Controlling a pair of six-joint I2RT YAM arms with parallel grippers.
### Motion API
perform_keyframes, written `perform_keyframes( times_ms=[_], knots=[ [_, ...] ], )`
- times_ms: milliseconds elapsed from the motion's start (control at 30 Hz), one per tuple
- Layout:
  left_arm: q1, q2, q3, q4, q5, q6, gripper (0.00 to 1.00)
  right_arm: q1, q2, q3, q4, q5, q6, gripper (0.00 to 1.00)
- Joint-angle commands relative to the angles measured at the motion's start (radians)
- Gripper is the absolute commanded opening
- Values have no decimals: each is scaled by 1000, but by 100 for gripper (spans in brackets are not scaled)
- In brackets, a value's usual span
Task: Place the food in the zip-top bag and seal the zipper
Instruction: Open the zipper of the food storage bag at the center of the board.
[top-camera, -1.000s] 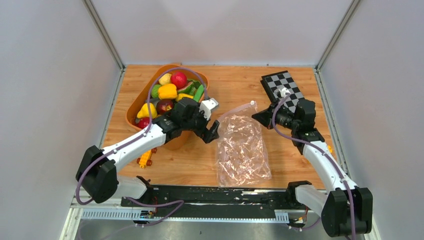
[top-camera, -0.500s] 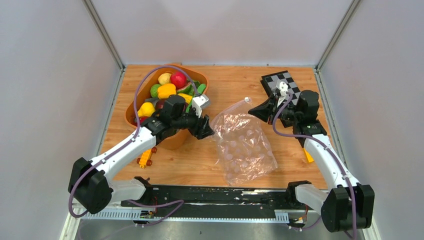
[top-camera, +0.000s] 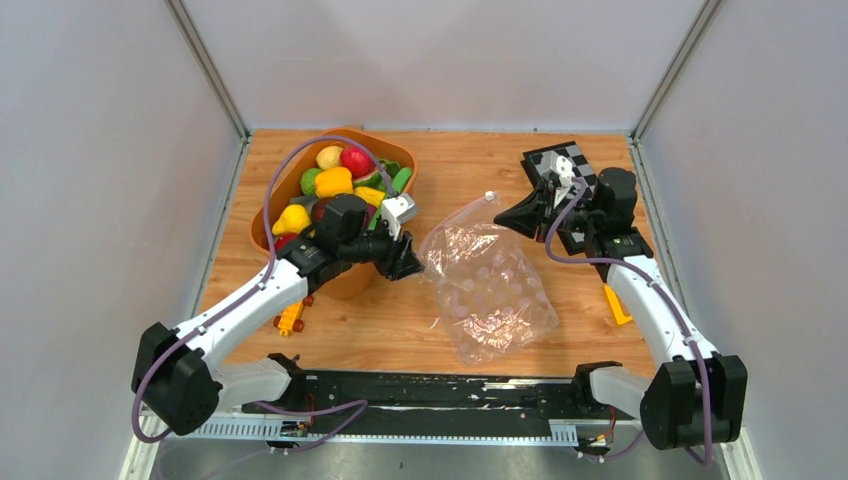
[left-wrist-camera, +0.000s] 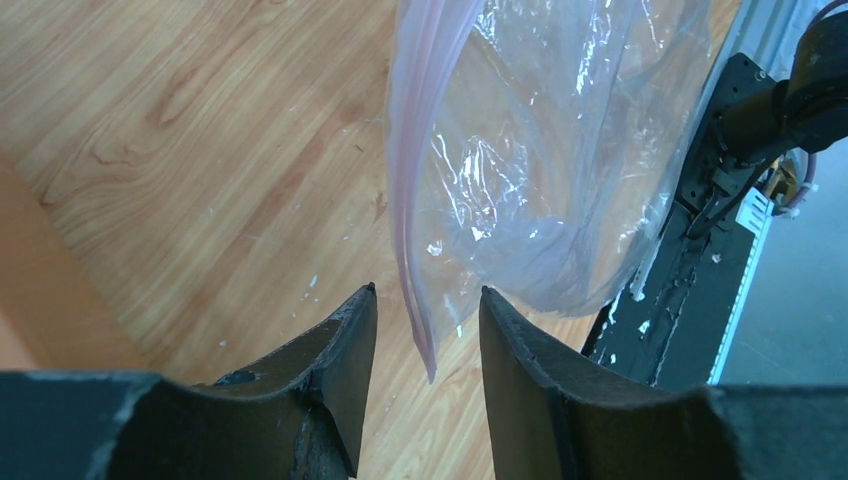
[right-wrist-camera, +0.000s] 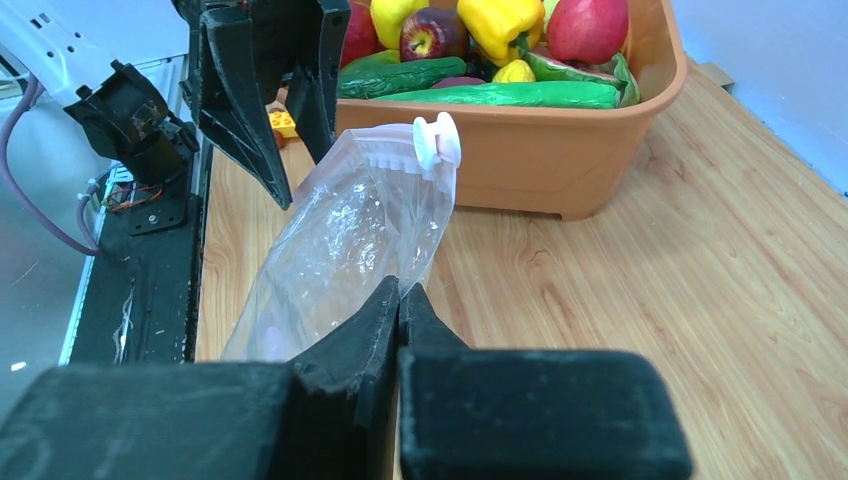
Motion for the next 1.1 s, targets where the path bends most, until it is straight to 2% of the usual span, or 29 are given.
perform_keyframes(
  times_ms=[0,67,200,333,367,400,433,467,500,533,567,633,767,867,933,1067],
  knots=[
    [5,-9,-27,61,-22,-32,48,2,7,42,26,-60,-16,0],
    [4,-13,-38,86,-10,-44,40,2,7,41,29,-61,-16,0],
    [4,-14,-51,116,24,-56,36,3,18,43,51,-66,-3,0],
    [5,-12,-51,108,22,-57,3,2,29,54,53,-37,19,0],
    [4,-15,-51,110,18,-61,0,3,28,57,50,3,36,0],
    [5,-23,-49,111,10,-66,0,2,28,59,49,62,69,4],
    [5,-34,-50,117,-7,-76,0,2,28,64,38,141,110,13],
    [4,-47,-52,128,-23,-88,0,3,28,73,5,223,162,25],
    [5,-58,-52,140,-42,-99,0,2,28,86,-51,311,224,43],
    [4,-70,-51,148,-61,-111,0,2,25,99,-127,389,261,56],
    [5,-88,-51,154,-83,-126,0,2,18,108,-201,466,299,62],
    [4,-116,-56,176,-136,-163,0,1,-17,86,-294,616,372,68],
    [4,-164,-66,214,-230,-226,0,-1,-191,-47,-361,894,520,79],
    [5,-174,-69,243,-251,-273,0,-1,-376,-188,-336,974,623,87],
    [4,-169,-68,260,-245,-290,0,-1,-497,-309,-265,967,686,89],
    [5,-161,-66,269,-242,-303,0,-1,-519,-444,-170,887,798,90]
  ],
)
